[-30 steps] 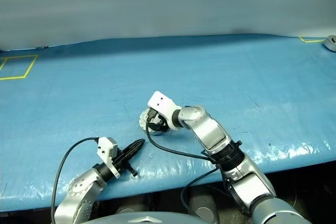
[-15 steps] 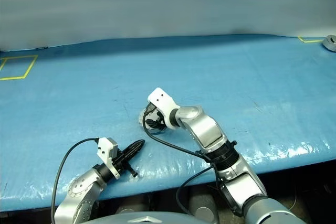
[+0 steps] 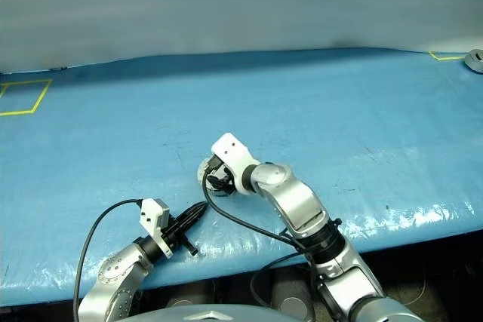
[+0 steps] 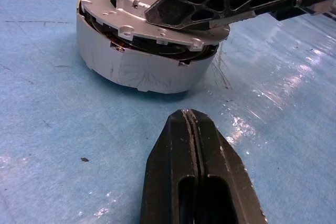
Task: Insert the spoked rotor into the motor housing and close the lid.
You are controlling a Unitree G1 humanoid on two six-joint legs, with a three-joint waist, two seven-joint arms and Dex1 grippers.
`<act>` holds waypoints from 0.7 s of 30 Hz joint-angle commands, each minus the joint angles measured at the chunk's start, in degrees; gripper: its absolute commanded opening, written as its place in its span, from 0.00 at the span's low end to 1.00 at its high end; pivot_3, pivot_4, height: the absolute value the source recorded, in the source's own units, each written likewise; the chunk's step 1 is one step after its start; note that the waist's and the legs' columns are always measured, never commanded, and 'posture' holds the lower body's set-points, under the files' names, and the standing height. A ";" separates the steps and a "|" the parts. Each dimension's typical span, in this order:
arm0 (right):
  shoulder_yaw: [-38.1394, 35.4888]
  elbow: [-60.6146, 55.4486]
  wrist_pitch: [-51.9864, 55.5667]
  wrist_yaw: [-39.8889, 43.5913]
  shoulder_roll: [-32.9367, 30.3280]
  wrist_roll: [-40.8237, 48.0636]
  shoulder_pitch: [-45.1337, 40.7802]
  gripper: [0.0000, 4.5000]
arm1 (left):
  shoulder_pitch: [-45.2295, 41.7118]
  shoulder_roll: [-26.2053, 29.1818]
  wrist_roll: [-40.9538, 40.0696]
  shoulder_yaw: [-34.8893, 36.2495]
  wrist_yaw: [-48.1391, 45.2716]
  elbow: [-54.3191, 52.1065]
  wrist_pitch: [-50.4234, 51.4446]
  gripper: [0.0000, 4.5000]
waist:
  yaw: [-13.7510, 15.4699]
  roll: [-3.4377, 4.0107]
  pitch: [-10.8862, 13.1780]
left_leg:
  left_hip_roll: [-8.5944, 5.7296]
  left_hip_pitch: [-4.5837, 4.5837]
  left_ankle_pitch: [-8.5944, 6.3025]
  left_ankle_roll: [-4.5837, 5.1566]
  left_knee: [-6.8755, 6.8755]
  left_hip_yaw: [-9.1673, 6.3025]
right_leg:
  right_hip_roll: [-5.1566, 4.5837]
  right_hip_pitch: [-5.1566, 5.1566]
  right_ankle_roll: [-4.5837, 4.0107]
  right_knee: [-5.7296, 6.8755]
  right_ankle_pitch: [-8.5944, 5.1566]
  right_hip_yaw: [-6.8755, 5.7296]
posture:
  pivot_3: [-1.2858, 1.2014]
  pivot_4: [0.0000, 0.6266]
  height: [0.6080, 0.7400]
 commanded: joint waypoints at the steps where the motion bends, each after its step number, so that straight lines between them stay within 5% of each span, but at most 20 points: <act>1: -0.01 -2.59 -1.16 -0.09 1.13 1.21 0.87 0.67 | -0.07 -0.02 -0.18 -0.47 -0.28 -1.01 -0.21 0.00 | -0.06 -0.01 0.00 | 0.00 0.00 0.00 0.00 0.00 0.00 | 0.00 0.00 0.00 0.00 0.00 0.00 | 0.52 0.24 1.00; 21: 3.21 0.56 -4.38 2.12 -2.28 -1.21 -2.77 0.67 | 0.23 -0.05 -0.10 -0.24 0.02 -0.83 -0.97 0.00 | -0.10 -0.03 0.02 | 0.01 0.00 0.00 -0.01 0.02 -0.01 | 0.02 0.01 -0.01 0.01 0.00 -0.02 | 0.52 0.24 1.00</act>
